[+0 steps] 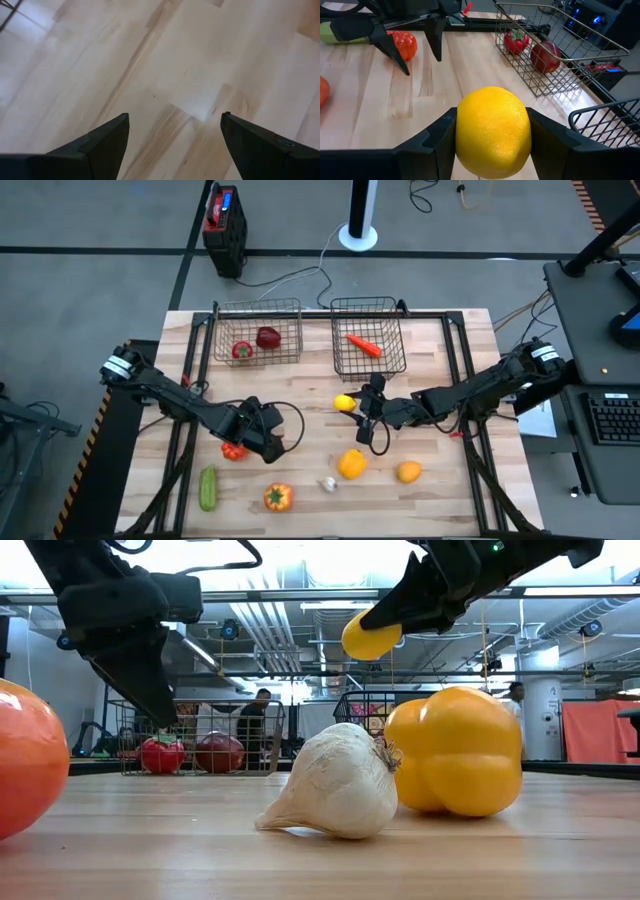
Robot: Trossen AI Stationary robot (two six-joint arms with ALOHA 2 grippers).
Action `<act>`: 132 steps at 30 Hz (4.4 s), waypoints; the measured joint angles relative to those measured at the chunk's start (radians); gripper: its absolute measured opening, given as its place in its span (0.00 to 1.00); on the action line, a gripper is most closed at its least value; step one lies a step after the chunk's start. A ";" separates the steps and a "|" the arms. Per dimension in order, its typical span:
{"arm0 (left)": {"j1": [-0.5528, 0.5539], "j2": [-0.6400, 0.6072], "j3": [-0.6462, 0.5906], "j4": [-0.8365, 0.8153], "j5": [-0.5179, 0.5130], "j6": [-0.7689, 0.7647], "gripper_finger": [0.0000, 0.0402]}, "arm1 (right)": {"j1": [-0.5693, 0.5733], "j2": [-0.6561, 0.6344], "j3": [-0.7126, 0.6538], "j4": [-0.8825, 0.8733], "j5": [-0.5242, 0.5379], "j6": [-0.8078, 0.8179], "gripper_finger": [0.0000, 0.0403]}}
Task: Sort produce into baskets
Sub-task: Put the lemon into the gold wire basket
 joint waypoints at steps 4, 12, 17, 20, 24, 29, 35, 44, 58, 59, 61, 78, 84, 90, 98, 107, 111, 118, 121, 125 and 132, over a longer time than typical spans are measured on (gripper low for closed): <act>0.000 0.000 0.000 0.001 -0.007 0.000 0.74 | 0.000 0.000 0.000 0.000 0.000 0.000 0.48; 0.000 0.000 -0.001 0.005 -0.023 0.000 0.74 | 0.000 0.000 0.000 0.000 0.001 -0.002 0.48; 0.000 0.000 -0.001 0.010 -0.032 0.000 0.74 | 0.000 0.000 0.000 0.000 0.001 -0.002 0.48; 0.000 0.000 -0.002 0.009 -0.046 0.000 0.74 | 0.000 0.000 0.000 0.000 0.001 -0.002 0.48; 0.000 0.000 -0.002 0.009 -0.047 0.000 0.74 | 0.000 0.000 0.000 0.000 0.002 -0.002 0.48; 0.000 0.000 -0.002 -0.024 -0.050 0.000 0.74 | -0.022 0.000 0.000 0.033 0.037 0.000 0.48; 0.001 -0.003 -0.002 -0.063 -0.083 -0.025 0.74 | -0.071 0.000 0.000 0.115 -0.011 -0.027 0.48; 0.001 -0.005 -0.002 -0.066 -0.099 -0.026 0.74 | -0.081 0.036 0.000 0.119 -0.048 -0.025 0.48; -0.017 -0.005 -0.003 0.159 -0.170 0.198 0.74 | -0.078 0.090 -0.001 0.125 -0.136 -0.037 0.48; -0.023 -0.005 -0.003 0.204 -0.170 0.252 0.74 | -0.075 0.090 -0.001 0.126 -0.147 -0.044 0.48; -0.037 -0.006 -0.006 0.283 -0.171 0.360 0.74 | -0.070 0.090 -0.001 0.133 -0.181 -0.073 0.48; -0.002 -0.079 -0.376 1.360 -0.089 0.743 0.67 | 0.044 0.113 -0.001 0.370 -0.290 -0.272 0.48; 0.011 -0.057 -0.441 1.596 0.046 0.756 0.67 | 0.048 0.167 -0.001 0.533 -0.289 -0.349 0.48; 0.017 -0.031 -0.419 1.608 0.033 0.734 0.67 | 0.048 0.220 0.010 0.633 -0.290 -0.401 0.48; 0.026 0.019 -0.353 1.610 0.042 0.783 0.67 | 0.046 0.290 0.073 0.652 -0.287 -0.473 0.48; 0.027 0.034 -0.345 1.614 0.046 0.803 0.61 | 0.045 0.335 0.102 0.653 -0.282 -0.500 0.48; 0.027 0.034 -0.345 1.611 0.057 0.808 0.51 | 0.046 0.336 0.102 0.651 -0.283 -0.500 0.49; 0.028 0.034 -0.346 1.600 0.043 0.809 0.45 | 0.045 0.335 0.101 0.613 -0.276 -0.476 0.57; 0.029 0.034 -0.346 1.599 0.037 0.811 0.44 | 0.045 0.334 0.101 0.603 -0.273 -0.452 0.61; 0.030 0.034 -0.346 1.610 0.028 0.811 0.45 | 0.045 0.332 0.104 0.596 -0.266 -0.436 0.66; 0.032 0.033 -0.344 1.611 -0.014 0.808 0.45 | 0.044 0.324 0.106 0.571 -0.223 -0.436 0.74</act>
